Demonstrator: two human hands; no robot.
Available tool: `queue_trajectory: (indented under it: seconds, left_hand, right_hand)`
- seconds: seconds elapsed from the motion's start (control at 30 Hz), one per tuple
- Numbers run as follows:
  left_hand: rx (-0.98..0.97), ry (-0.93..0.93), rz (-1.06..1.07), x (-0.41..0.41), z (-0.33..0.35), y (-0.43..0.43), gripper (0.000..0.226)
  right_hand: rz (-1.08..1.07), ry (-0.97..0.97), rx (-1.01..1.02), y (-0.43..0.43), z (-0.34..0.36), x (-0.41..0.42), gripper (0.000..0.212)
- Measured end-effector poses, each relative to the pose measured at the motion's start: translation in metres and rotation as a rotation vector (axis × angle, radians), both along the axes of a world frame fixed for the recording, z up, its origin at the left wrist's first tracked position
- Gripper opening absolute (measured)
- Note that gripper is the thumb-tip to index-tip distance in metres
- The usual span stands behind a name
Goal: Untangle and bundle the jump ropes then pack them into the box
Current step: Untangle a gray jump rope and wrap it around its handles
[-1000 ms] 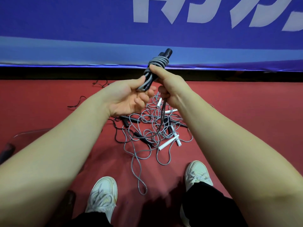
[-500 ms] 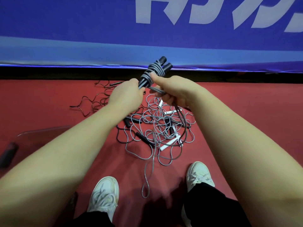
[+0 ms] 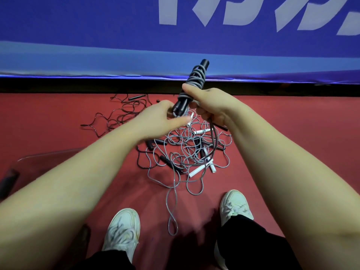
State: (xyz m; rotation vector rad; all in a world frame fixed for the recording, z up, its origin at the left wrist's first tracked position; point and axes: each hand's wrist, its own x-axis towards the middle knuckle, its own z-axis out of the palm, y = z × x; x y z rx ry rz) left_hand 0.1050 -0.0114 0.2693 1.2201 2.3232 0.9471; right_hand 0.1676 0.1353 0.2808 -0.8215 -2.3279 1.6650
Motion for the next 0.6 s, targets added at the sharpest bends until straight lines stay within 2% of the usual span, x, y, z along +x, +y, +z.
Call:
queue_trajectory:
  seconds: [0.03, 0.07, 0.1, 0.17, 0.23, 0.3, 0.4, 0.47, 0.5, 0.6]
  left_hand:
    - [0.094, -0.353, -0.017, -0.003, 0.003, -0.003, 0.028]
    - [0.163, -0.618, -0.003, -0.007, 0.003, -0.005, 0.024]
    - [0.214, -0.773, 0.012, -0.011, 0.001, -0.006, 0.022]
    - [0.266, -0.847, 0.033, -0.015, -0.002, -0.006, 0.018]
    - [0.294, -0.779, 0.060, -0.016, -0.004, -0.004, 0.017]
    - [0.270, -0.585, 0.082, -0.019, -0.008, -0.002, 0.018]
    - [0.147, -0.091, 0.158, -0.024, -0.010, 0.000, 0.011]
    - [0.059, 0.233, 0.263, -0.024, -0.004, -0.002, 0.011]
    - [0.029, 0.320, 0.309, -0.022, -0.001, -0.002, 0.013]
    - [0.024, 0.392, 0.347, -0.015, -0.001, -0.001, 0.015]
  right_hand:
    - [0.032, 0.021, 0.001, 0.000, 0.000, 0.001, 0.041]
    - [0.066, 0.041, -0.003, -0.001, 0.001, 0.002, 0.039]
    - [0.095, 0.056, -0.005, -0.003, 0.002, 0.002, 0.038]
    - [0.137, 0.065, 0.008, -0.006, 0.003, 0.002, 0.039]
    - [0.152, 0.047, 0.062, -0.008, 0.005, 0.003, 0.044]
    - [0.155, -0.012, 0.156, -0.009, 0.009, 0.005, 0.044]
    - [0.139, -0.114, 0.292, -0.007, 0.011, 0.009, 0.041]
    - [0.120, -0.188, 0.302, -0.005, 0.009, 0.009, 0.047]
    - [0.110, -0.203, 0.283, -0.005, 0.008, 0.009, 0.049]
    - [0.092, -0.133, 0.270, -0.010, 0.006, 0.005, 0.043]
